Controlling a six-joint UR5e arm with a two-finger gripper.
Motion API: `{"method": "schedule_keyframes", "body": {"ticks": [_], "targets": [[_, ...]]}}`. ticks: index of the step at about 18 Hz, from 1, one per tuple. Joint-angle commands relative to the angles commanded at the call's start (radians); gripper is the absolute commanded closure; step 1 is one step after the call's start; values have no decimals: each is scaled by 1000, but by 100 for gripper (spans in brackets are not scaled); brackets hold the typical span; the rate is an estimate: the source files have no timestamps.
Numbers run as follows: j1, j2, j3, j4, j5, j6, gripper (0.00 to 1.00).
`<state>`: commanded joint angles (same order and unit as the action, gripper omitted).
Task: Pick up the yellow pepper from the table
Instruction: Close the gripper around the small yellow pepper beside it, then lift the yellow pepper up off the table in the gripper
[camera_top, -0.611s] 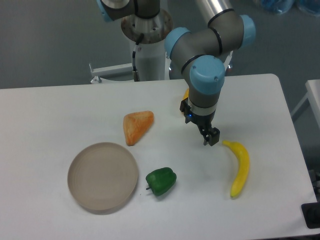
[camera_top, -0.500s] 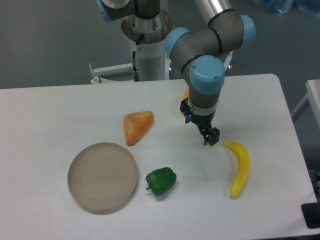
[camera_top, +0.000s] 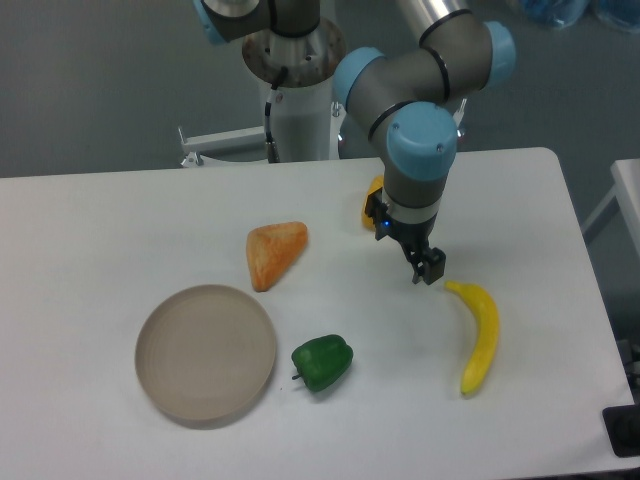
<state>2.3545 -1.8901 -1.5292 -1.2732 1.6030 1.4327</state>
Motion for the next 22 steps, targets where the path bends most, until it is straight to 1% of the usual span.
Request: {"method": "schedule_keyframes", "body": {"ticks": [2,3,4,5,7,9,11,15,19,20,22], "targets": [[11,37,-60,0,2,0,0],[14,58,-101,3,2,-2,0],[23,92,-161,11,2,-2,0],[34,101,-184,18,2,-2,0],[32,106,-190,8,6,-9,0],[32,123,-244,12,6,-21,0],[35,137,-275,18,6,-21,0],[31,135,-289,23,5,-83,0],[32,141,-324,28,3,-97,0],[31,141,-325,37,3,-97,0],[31,140,-344,81,5,-98,0]]}}
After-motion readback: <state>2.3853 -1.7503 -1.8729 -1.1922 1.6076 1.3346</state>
